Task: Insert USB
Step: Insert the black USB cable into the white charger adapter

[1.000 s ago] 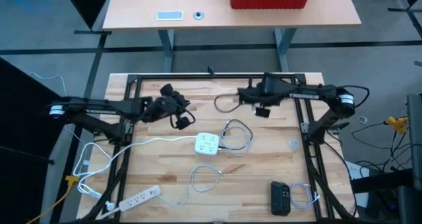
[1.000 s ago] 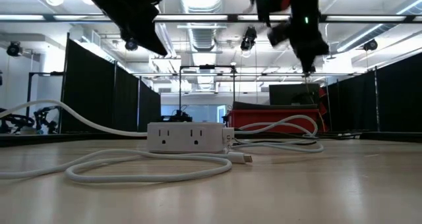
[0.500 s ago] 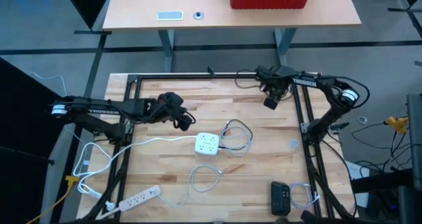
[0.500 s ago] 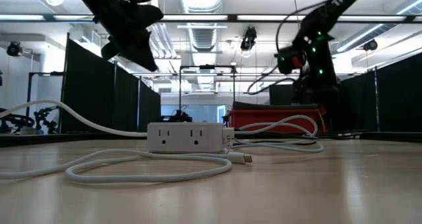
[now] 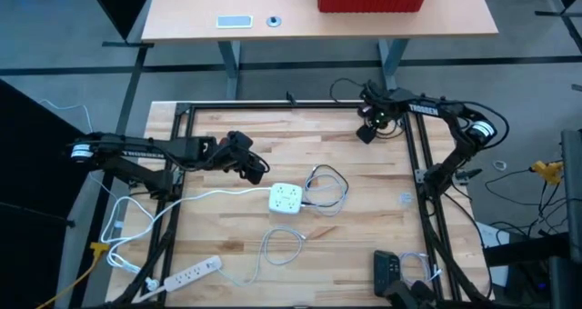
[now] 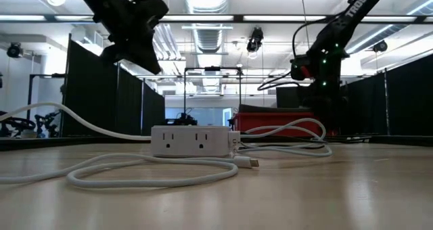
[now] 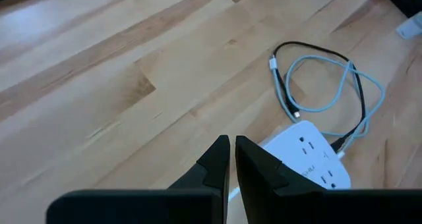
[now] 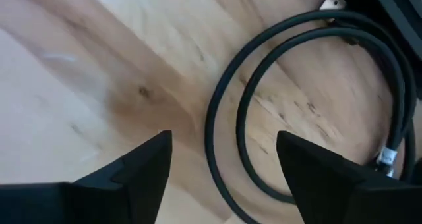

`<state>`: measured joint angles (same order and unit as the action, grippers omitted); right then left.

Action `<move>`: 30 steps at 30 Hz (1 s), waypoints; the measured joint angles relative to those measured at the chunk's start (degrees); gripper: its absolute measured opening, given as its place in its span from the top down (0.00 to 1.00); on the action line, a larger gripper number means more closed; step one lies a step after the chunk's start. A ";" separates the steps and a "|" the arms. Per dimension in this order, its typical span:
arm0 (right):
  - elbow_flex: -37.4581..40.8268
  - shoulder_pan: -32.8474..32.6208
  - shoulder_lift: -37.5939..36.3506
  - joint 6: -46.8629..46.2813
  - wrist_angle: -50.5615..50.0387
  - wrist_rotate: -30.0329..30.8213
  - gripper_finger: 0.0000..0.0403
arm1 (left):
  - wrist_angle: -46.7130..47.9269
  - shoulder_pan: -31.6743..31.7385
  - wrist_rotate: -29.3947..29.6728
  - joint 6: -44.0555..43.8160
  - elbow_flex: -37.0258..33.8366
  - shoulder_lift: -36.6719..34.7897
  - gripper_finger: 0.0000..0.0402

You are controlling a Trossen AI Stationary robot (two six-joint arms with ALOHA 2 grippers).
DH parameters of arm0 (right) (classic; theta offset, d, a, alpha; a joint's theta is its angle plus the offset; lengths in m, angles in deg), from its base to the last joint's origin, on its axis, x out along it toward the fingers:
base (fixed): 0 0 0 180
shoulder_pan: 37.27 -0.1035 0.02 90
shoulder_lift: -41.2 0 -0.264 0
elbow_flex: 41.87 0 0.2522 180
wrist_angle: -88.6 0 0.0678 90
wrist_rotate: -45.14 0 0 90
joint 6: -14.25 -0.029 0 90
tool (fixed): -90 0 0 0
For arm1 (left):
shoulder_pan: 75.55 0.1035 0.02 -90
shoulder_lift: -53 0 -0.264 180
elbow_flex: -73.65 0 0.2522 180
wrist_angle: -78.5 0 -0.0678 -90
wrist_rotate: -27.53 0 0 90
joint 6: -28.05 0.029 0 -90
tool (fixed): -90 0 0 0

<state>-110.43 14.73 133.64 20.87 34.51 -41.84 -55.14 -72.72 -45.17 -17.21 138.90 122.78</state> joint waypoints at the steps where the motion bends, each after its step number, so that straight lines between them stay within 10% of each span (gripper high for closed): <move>1: 0.36 -0.03 0.23 -0.01 0.58 0.01 0.36 | 0.02 -0.04 0.00 -0.60 0.00 0.00 0.97; 11: 3.41 -0.02 4.97 -2.67 2.16 -4.10 0.52 | -0.02 -1.49 0.00 -3.52 0.00 0.00 0.97; 19: 4.64 -5.19 3.87 -10.33 2.53 -4.01 0.95 | -0.02 -3.93 0.02 -3.47 0.00 0.39 0.97; 30: 5.13 -28.23 -7.03 -30.93 1.70 -2.78 0.98 | -1.71 -4.89 0.20 20.62 -0.55 3.74 0.97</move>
<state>-105.30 -13.49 126.61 -10.06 36.21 -44.62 -56.85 -77.61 -44.97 3.41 138.35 126.53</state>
